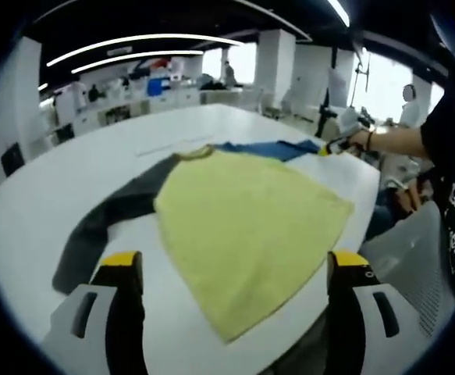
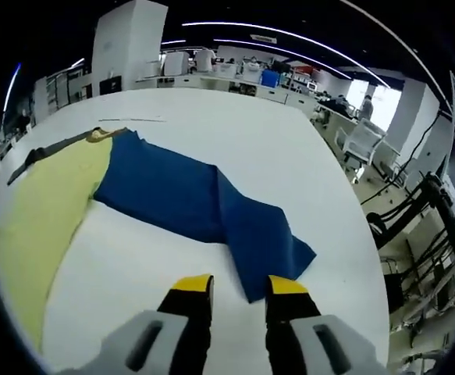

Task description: Fold the garment on the visible template until the final outline fits inside the template.

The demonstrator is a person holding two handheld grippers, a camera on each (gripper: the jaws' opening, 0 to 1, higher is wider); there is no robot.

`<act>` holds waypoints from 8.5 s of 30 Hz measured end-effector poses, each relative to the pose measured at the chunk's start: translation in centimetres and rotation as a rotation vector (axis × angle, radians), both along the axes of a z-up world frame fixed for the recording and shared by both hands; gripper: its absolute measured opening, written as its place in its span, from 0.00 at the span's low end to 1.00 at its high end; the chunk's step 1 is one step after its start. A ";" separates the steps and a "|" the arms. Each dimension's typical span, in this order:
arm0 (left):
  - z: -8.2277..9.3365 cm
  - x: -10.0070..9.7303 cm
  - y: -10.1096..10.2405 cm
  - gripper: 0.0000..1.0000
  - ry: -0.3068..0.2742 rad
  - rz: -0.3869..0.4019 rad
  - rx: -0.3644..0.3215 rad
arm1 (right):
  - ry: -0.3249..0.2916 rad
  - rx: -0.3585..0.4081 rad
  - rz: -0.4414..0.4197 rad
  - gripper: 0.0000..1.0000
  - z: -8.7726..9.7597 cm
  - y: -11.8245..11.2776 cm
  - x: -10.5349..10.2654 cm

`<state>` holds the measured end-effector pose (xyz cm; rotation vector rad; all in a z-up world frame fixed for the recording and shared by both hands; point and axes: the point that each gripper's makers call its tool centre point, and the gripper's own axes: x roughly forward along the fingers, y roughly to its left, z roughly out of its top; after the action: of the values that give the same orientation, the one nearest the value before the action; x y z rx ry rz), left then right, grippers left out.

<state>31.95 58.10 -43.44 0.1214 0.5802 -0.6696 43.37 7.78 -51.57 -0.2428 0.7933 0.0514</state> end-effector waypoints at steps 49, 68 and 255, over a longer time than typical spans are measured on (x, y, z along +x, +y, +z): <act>0.3 0.1 0.8 0.88 -0.011 -0.001 -0.014 | -0.037 -0.160 -0.058 0.00 7.4 -5.6 4.6; -0.5 0.5 0.9 0.91 0.011 0.020 0.013 | 0.040 -0.060 -0.222 0.11 1.4 -11.9 8.3; 0.8 -0.2 1.3 0.97 0.032 -0.025 -0.016 | 0.100 0.307 0.380 0.00 8.1 31.8 9.4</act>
<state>31.77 59.40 -42.61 0.1036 0.6048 -0.7015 52.82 39.60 -43.50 -0.0968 0.8181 0.5430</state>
